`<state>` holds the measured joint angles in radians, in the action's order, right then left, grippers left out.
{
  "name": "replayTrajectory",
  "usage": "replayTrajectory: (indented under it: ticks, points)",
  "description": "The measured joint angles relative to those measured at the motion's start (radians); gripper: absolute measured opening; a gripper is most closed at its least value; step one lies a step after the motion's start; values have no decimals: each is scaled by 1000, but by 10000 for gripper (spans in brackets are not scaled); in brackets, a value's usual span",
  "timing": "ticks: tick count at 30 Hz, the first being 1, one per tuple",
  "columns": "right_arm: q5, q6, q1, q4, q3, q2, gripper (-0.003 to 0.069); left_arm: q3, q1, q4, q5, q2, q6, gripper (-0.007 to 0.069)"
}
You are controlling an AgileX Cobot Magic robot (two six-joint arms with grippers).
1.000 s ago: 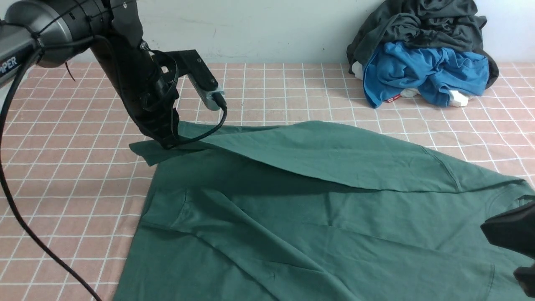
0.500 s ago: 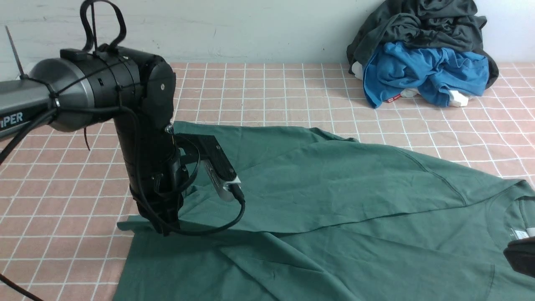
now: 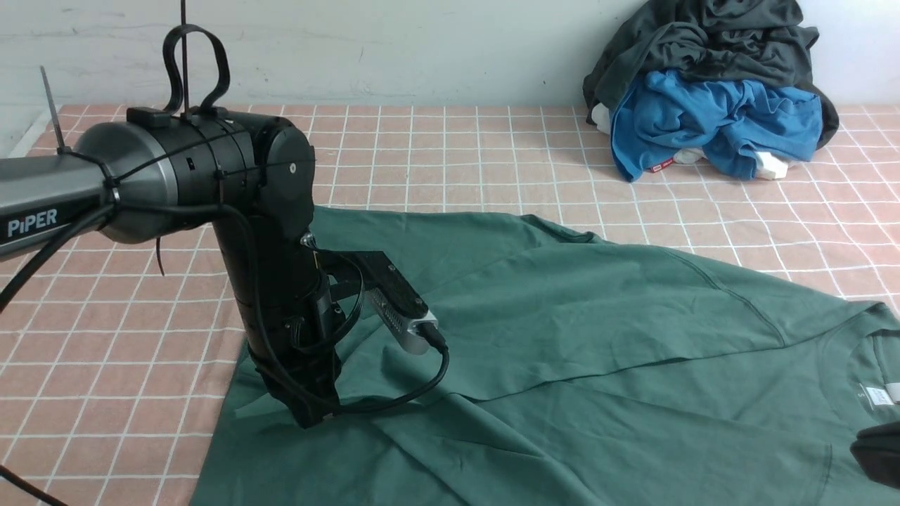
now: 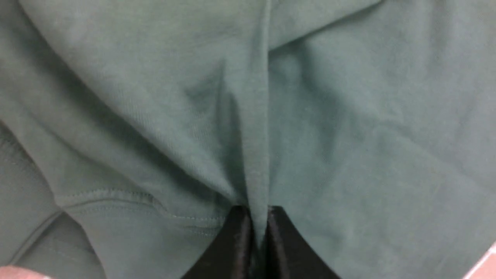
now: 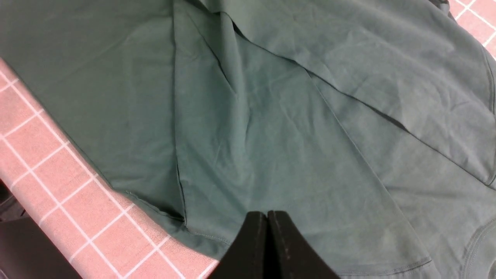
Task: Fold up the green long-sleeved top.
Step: Use the left arm to drag and drop the cuff onto the cuff closest to the left arm, then use both arms simultaneously to clamp the lower edge of the clothing fabric
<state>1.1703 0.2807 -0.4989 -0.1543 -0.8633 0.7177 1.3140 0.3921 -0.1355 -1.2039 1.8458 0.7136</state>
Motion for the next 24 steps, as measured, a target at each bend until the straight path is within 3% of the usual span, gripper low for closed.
replayTrajectory:
  ticks: [4, 8, 16, 24]
  points:
    - [4, 0, 0, 0, 0, 0, -14, 0, 0, 36, 0, 0, -1, 27]
    - [5, 0, 0, 0, 0, 0, -14, 0, 0, 58, 0, 0, -13, 103]
    - [5, 0, 0, 0, 0, 0, -14, -25, 0, 63, 0, -29, -109, 410]
    - [5, 0, 0, -1, 0, 0, -14, -269, 91, 74, 2, -266, -93, 436]
